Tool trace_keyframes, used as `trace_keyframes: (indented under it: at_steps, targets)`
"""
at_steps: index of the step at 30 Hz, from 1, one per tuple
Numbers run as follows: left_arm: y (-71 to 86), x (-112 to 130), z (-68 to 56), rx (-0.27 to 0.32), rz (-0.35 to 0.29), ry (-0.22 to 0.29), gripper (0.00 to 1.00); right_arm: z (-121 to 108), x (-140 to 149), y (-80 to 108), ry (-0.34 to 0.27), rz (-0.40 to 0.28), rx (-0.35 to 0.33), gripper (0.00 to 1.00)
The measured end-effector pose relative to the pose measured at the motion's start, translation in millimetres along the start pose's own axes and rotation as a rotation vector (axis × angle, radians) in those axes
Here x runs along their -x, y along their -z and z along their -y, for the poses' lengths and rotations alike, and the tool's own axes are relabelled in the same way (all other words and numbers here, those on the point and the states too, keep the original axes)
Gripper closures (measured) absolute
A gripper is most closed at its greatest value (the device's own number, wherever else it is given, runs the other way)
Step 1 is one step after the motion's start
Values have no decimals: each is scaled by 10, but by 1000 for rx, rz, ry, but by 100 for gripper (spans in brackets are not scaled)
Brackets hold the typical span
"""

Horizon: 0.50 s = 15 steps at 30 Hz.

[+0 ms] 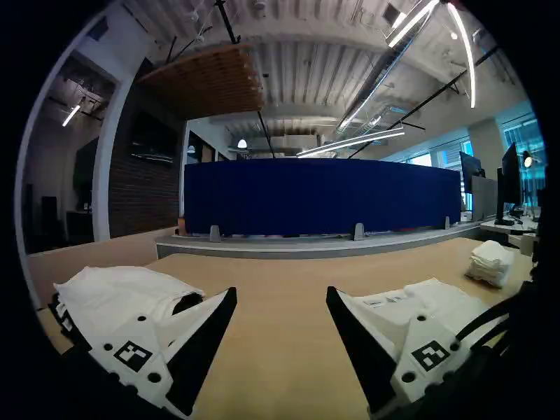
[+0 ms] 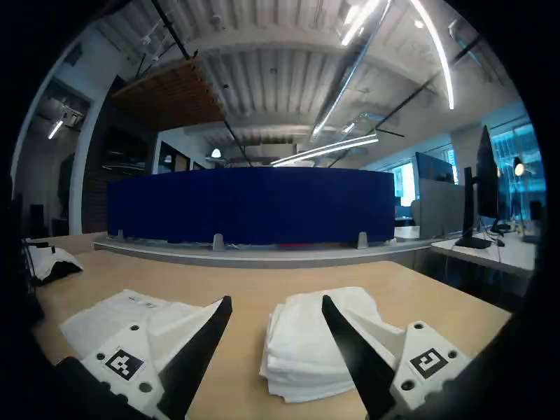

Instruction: Fold towel

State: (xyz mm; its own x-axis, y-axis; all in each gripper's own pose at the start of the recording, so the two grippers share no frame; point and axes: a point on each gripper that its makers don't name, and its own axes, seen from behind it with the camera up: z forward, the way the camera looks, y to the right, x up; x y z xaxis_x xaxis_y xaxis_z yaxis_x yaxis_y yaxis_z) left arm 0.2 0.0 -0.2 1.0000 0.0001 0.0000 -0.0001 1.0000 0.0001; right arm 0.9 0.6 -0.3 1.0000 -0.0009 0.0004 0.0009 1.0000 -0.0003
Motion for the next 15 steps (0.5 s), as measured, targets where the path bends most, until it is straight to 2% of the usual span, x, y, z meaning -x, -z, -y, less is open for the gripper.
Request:
trace_keyframes:
  at_steps: [15]
  targets:
    - [1, -2, 4, -1, 1, 0, 5, 19, -10, -20, 0, 0, -3, 0]
